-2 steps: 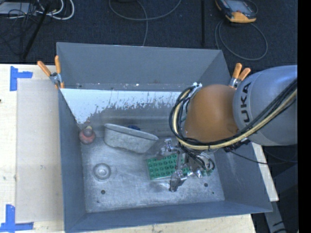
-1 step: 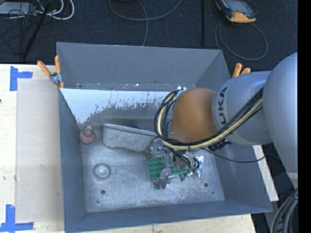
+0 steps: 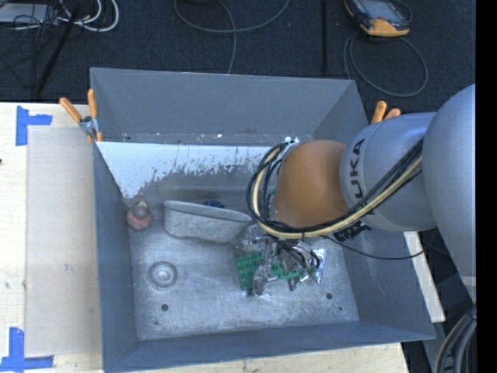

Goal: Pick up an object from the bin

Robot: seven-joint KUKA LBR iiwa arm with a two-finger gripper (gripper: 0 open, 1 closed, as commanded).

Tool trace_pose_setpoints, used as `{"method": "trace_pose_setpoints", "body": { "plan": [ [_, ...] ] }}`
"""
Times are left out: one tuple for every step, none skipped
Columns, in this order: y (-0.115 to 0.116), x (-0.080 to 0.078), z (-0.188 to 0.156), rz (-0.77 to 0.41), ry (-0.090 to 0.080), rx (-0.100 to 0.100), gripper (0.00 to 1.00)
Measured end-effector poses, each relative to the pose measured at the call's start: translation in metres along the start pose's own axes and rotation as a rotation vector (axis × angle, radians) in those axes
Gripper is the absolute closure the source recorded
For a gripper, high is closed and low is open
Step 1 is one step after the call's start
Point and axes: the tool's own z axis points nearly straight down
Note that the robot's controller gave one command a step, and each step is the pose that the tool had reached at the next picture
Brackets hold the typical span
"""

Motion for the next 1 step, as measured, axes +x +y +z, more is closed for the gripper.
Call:
{"method": "trace_pose_setpoints", "body": {
  "plan": [
    [0.0214,0.063,-0.1657,-0.182,-0.005,0.001,1.0]
  ]
}}
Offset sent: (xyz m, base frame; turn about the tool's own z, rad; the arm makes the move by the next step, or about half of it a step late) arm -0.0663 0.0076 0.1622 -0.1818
